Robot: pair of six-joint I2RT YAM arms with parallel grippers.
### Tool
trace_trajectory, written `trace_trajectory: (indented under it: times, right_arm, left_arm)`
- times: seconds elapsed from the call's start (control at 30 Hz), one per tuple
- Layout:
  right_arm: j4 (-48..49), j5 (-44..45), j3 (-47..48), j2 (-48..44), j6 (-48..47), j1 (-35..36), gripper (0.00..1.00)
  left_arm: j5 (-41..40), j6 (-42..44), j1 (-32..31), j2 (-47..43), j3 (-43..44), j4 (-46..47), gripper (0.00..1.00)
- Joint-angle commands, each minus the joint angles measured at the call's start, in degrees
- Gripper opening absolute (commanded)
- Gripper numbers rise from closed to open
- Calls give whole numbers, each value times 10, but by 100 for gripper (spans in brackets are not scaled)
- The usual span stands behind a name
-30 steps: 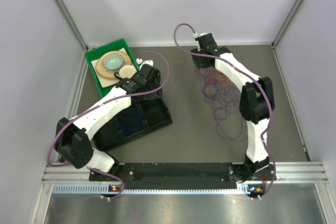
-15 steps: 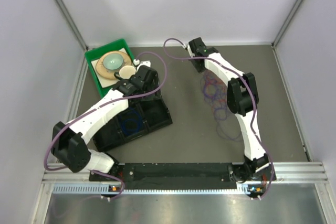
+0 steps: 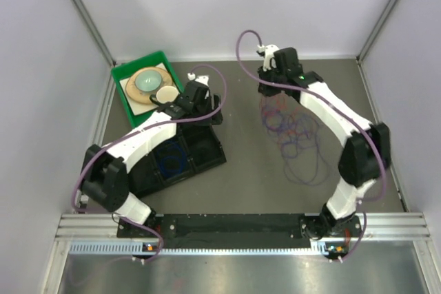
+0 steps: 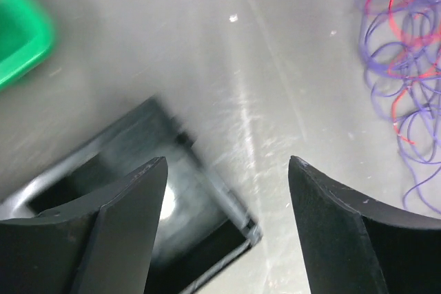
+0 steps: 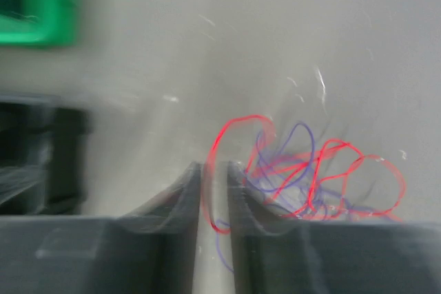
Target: Untangle the cables
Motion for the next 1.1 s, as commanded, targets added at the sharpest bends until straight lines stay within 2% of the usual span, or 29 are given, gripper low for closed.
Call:
trace_trajectory:
  times: [0.0, 0.03, 0.07, 0.17, 0.27, 0.37, 0.43, 0.47, 0.5, 0.53, 0.6, 0.83, 1.07]
  right_arm:
    - [76, -165, -59, -79, 64, -17, 46]
    - [63, -147, -61, -89, 66, -17, 59]
    - [44, -139, -63, -97, 69, -21, 67]
    - [63, -136, -104, -144, 102, -44, 74]
    - [89, -146, -156, -189, 152, -71, 75]
    - [80, -98, -190, -229, 171, -88, 75]
    - [78, -72, -210, -245, 180, -94, 75]
    - [79, -65, -216, -253, 184, -96, 75]
    - [75, -58, -225, -263, 189, -97, 75]
    - [72, -39, -229, -270, 198, -97, 75]
    - [72, -24, -244, -288, 207, -101, 75]
    - [50, -30, -272, -329, 219, -127, 75]
    - [13, -25, -288, -371, 210, -143, 76]
  left_arm:
    - [104, 31, 18, 56, 60, 102, 76]
    - [124, 30, 24, 70, 66, 111, 76]
    - [155, 34, 27, 77, 71, 122, 78]
    - [207, 50, 28, 106, 85, 158, 78]
    - [229, 54, 29, 128, 83, 184, 77]
    - [267, 24, 30, 149, 102, 178, 76]
    - [273, 7, 21, 188, 154, 131, 70]
    - [253, 11, 12, 207, 181, 95, 69]
    - [195, 14, 3, 245, 211, 59, 68]
    - [193, 29, -11, 263, 265, 7, 67]
    - [201, 47, -23, 284, 286, 0, 65]
    - [206, 211, -43, 266, 199, 102, 69]
    - [148, 242, -45, 300, 188, 157, 63]
